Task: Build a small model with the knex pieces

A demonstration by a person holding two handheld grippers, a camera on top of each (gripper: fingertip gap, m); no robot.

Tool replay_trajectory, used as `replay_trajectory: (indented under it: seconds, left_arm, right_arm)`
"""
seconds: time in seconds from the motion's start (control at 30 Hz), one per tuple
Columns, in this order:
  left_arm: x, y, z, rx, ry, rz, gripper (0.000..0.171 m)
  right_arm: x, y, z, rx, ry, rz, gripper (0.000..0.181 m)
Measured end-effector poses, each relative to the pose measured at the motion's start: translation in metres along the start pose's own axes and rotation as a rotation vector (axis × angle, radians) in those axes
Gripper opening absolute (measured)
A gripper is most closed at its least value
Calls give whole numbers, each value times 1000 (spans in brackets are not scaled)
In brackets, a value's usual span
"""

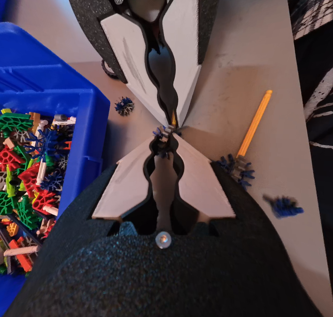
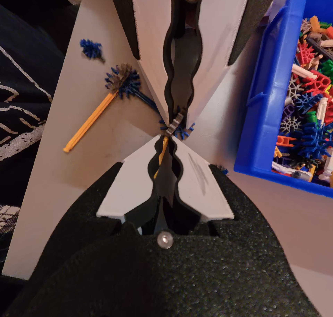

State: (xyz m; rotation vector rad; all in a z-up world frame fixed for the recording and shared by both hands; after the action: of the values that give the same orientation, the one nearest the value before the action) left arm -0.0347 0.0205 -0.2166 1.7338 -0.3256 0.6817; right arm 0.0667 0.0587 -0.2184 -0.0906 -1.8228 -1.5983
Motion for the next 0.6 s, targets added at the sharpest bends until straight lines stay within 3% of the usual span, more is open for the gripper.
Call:
replay_trajectory:
  seconds: [0.6]
  left_arm:
    - [-5,1,1,68,69,32,6]
  right_arm:
    - [-4,3,5,-44,-65,-29,10]
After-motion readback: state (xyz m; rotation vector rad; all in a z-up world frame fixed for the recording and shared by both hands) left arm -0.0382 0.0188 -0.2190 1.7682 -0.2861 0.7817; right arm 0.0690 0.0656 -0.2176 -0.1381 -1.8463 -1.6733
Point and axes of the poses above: each gripper's, where its closed fingertips meet, y back along the fingers, x out of its top, z = x × y across the jaws, the point moved 8 cm from there along y, back along the fingers, and after that the axes turned 6 degrees about -z, right-handed, at the moved point
